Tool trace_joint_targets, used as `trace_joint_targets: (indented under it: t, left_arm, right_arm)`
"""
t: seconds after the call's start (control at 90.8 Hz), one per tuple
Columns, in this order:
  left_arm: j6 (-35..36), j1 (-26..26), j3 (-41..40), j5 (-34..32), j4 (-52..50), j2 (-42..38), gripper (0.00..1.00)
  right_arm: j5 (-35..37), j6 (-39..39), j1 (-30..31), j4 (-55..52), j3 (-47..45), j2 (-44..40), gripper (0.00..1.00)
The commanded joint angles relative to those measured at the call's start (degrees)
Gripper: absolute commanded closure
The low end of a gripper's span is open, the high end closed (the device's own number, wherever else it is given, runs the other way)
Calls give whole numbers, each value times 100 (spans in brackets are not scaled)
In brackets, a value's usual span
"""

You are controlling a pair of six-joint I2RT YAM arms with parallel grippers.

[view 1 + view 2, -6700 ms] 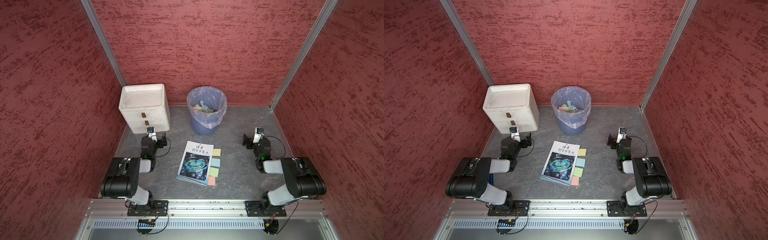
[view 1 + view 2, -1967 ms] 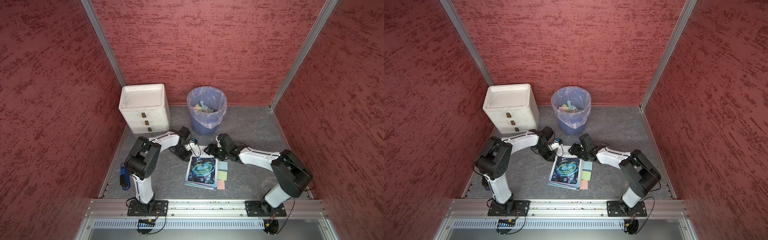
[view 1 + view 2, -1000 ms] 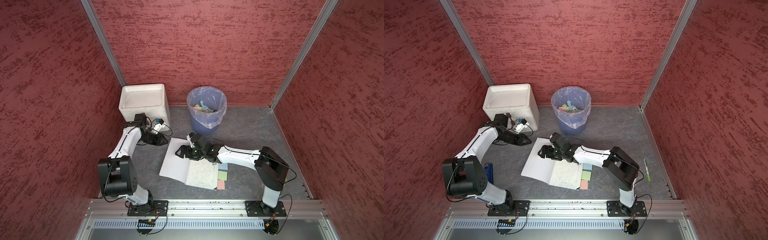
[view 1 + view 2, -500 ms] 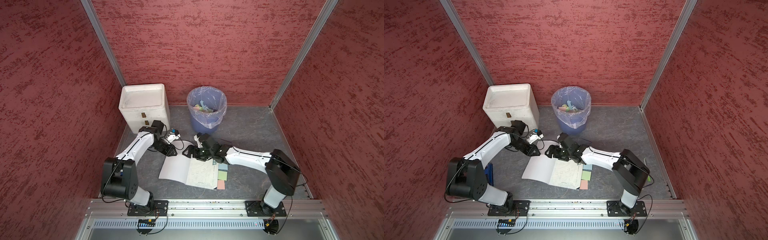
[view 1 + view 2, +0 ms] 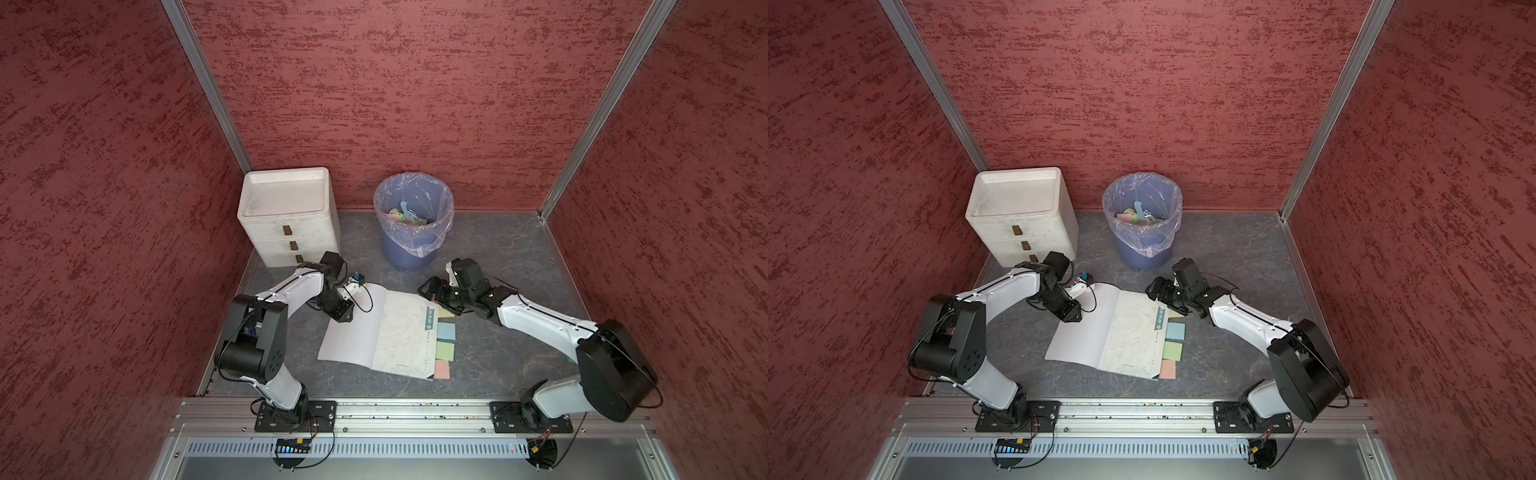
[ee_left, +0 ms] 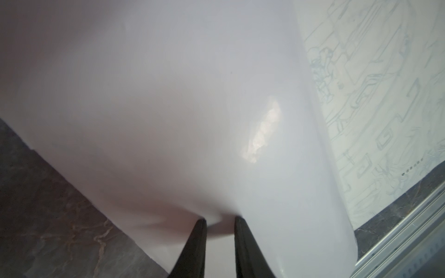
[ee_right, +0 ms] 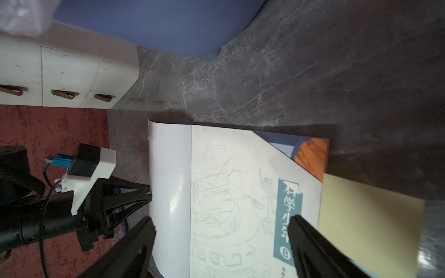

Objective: Peel off the used sticky note
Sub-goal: Turn the page of the book at the center of the board.

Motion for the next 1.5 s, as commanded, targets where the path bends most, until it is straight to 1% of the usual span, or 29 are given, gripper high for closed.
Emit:
trace_joint_targets:
  t: [0.0,0.209,0.419,0.639,0.881,1.113,1.234,1.366,1.421,1.488]
  left_arm:
    - [31,-66,-60,-201,222,127,77]
    - [23,-118,-53,-211,260,159,77]
    - [27,-148,-77,-230,297,135,77]
    - [16,-158,-77,-235,382,158,78]
    - [65,-174,-113,-263,484,218,79]
    - [61,-171,-132,-207,520,223,80]
    - [55,-3,-49,91,382,177,81]
    - [92,589,160,792,103,56,81]
    - [145,788,225,846,37,28,81]
    - [269,1012,262,766,-6,2,81]
  right_arm:
    - [-119,-153,-94,87,-110,266,9]
    - [-158,-84,-155,405,-257,640,10]
    - [-217,-79,-157,573,-314,763,10]
    - [-586,168,-131,1091,-418,802,12]
    - [-544,127,80,950,-286,515,13]
    - [-627,248,313,1056,-163,650,14]
    - [-691,254,596,1053,95,802,15]
    - [-771,265,1002,1044,429,981,16]
    - [-780,251,1163,1025,571,1009,16]
    - [-773,261,1336,1032,725,1069,16]
